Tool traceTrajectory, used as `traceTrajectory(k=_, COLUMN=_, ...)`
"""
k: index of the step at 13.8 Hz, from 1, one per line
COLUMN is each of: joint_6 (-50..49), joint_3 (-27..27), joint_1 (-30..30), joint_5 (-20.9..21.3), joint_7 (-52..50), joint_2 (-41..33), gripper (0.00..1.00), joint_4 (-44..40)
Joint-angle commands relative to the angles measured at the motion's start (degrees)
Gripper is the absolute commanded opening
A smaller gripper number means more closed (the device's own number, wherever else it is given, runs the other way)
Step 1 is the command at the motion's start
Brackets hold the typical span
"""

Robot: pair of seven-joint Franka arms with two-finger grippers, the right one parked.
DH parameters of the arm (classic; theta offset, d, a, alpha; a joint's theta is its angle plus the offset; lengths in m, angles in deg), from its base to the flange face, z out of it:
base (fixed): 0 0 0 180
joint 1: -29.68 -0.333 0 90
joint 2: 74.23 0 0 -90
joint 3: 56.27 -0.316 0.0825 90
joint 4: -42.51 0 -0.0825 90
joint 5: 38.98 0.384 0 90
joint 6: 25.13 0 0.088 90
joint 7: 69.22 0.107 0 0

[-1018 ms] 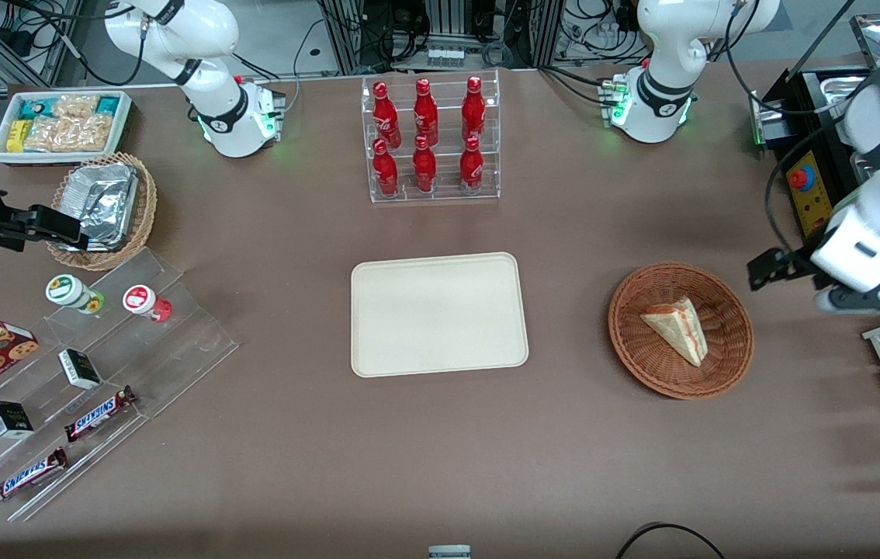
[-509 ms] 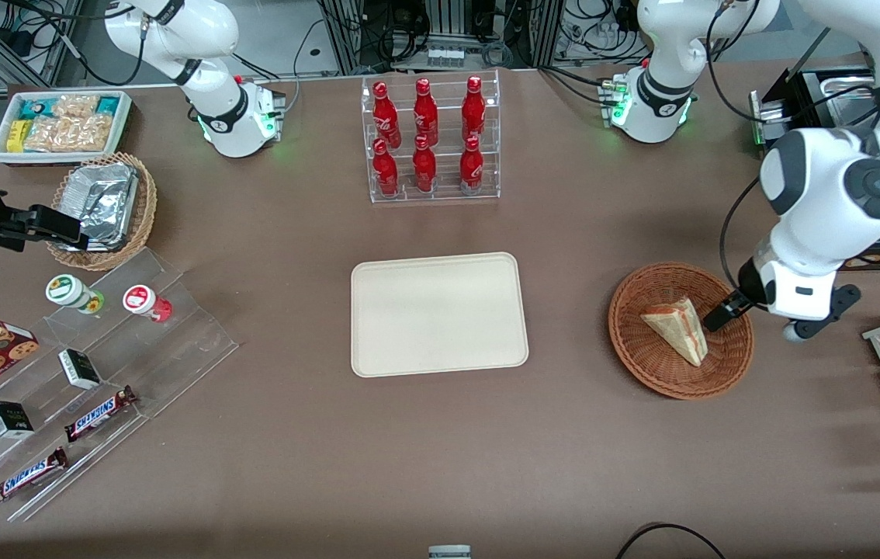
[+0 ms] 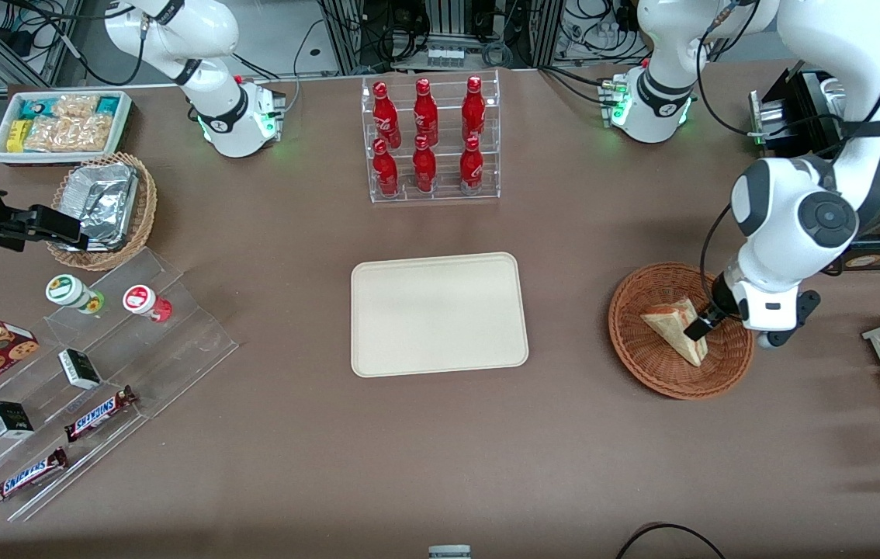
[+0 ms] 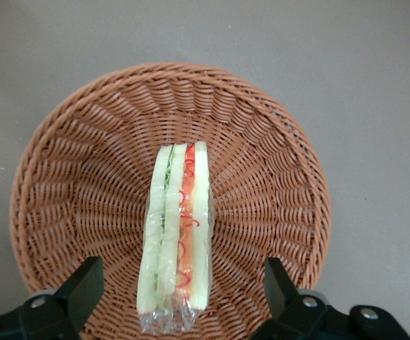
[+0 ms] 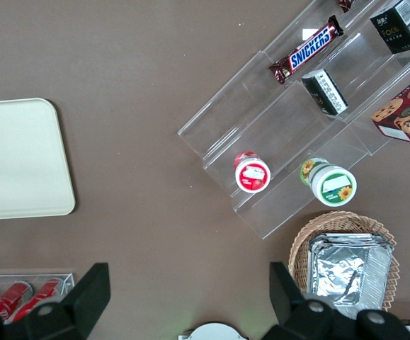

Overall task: Place sandwich from basket to tray
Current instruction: 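Lower the open left gripper around the wrapped sandwich and close it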

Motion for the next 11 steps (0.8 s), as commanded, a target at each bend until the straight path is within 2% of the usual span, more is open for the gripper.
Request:
traceTrajectory(k=1, joint_6=4.0, joint_3=0.2, joint_1=-0.1, joint_5=-0.2, joint_7=-1.4, joint_2=0.0, gripper=1.00, joint_4=2.7)
traceTrajectory(k=11, joint_6=5.8, joint_3=0.4, joint_1=0.1, joint_5=-0.4, joint_7=-1.8, joint_2=2.5, gripper=1.00, joint_4=3.8)
